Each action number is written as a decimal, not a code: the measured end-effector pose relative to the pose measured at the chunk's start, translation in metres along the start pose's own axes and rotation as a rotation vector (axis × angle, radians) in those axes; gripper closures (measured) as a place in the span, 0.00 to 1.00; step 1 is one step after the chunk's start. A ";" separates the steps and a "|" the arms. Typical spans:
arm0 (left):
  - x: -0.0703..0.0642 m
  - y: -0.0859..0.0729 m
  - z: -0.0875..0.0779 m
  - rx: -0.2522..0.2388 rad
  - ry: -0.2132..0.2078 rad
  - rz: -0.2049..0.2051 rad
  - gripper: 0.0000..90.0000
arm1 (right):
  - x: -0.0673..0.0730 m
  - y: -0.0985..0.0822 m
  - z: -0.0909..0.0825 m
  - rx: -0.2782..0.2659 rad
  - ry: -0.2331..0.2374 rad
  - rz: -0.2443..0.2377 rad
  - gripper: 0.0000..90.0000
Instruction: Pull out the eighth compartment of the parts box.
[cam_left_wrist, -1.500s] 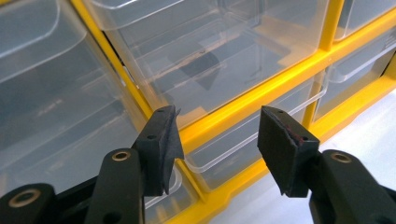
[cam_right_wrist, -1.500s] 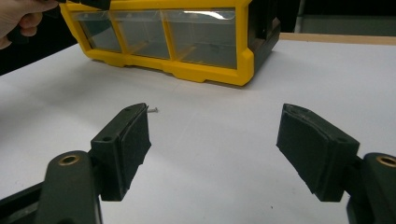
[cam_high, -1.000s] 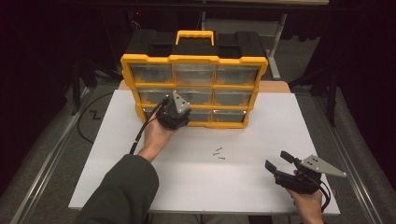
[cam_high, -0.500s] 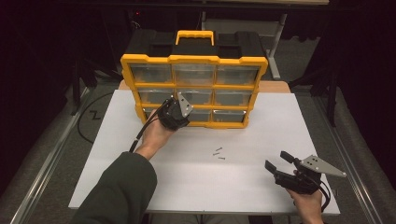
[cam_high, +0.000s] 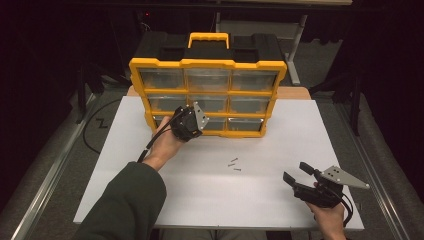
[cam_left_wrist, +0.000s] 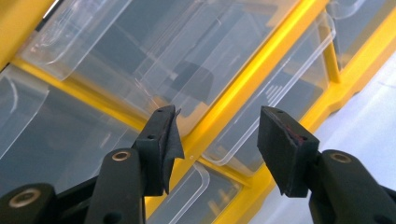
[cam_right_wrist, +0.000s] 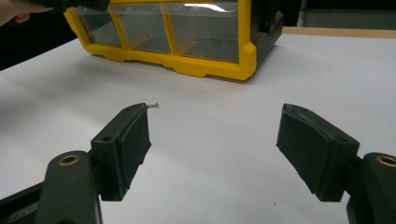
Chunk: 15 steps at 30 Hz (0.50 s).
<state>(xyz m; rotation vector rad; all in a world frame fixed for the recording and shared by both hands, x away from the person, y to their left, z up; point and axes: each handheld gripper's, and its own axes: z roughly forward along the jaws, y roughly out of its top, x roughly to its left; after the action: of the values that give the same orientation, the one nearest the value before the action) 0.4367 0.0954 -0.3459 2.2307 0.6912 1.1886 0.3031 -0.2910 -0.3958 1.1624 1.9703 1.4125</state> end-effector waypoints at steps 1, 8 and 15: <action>-0.001 0.000 0.000 0.001 0.004 0.007 0.53 | 0.000 0.000 0.000 -0.001 0.001 0.003 0.30; -0.005 -0.001 0.001 0.010 0.033 0.077 0.53 | 0.000 0.000 0.000 -0.002 -0.002 0.005 0.30; -0.012 -0.003 0.003 0.038 0.059 0.159 0.53 | -0.001 0.000 0.000 -0.006 -0.006 0.008 0.30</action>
<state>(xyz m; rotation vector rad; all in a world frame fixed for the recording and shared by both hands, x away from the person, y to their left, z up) 0.4323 0.0893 -0.3563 2.3256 0.5720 1.3332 0.3035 -0.2921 -0.3957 1.1722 1.9586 1.4168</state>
